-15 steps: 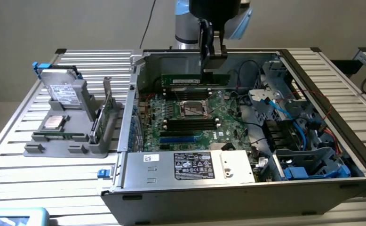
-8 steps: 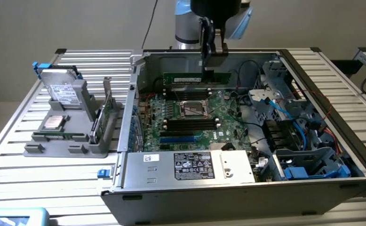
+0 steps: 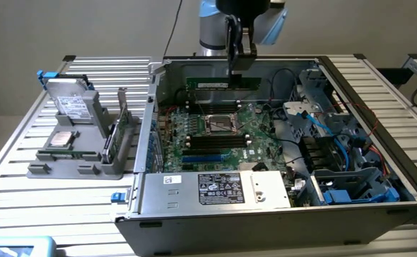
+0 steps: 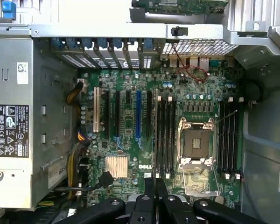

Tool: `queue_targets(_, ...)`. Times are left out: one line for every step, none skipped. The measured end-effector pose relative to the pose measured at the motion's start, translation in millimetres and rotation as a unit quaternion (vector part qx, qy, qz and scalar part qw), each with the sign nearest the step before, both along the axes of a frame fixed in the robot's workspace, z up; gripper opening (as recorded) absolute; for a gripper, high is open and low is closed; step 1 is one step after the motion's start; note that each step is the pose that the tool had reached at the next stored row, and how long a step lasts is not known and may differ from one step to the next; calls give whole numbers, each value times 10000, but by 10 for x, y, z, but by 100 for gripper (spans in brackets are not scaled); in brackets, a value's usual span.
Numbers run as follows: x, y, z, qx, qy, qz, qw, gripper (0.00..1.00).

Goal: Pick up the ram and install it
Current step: 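Pick up the ram and move it above insertion slot, then insert the ram into the slot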

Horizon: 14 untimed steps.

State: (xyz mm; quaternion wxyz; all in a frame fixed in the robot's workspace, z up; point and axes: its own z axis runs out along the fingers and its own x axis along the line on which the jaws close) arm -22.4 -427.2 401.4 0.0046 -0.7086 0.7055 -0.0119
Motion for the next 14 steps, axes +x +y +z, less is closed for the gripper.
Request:
queue_targets(0, 27, -3, -1, 0, 1, 10000, 13)
queue_targets(0, 53, -7, -3, 0, 1, 10000, 13)
queue_targets(0, 72, -12, -4, 0, 2, 10000, 13)
queue_targets(0, 85, -19, -3, 0, 3, 10000, 13)
queue_targets(0, 95, -28, -4, 0, 4, 10000, 13)
queue_targets(0, 105, -37, -6, 0, 4, 10000, 13)
queue_targets(0, 113, -48, -13, 0, 5, 10000, 13)
queue_targets(0, 120, -61, -22, 0, 7, 10000, 13)
queue_targets(0, 126, -75, -29, 0, 9, 10000, 13)
queue_targets(0, 132, -89, -40, 0, 11, 10000, 13)
queue_targets(0, 139, -104, -50, 0, 12, 10000, 13)
queue_targets(0, 146, -118, -65, 0, 14, 10000, 13)
queue_targets(0, 154, -131, -81, 0, 16, 10000, 13)
queue_targets(0, 163, -141, -104, 0, 17, 9999, 13)
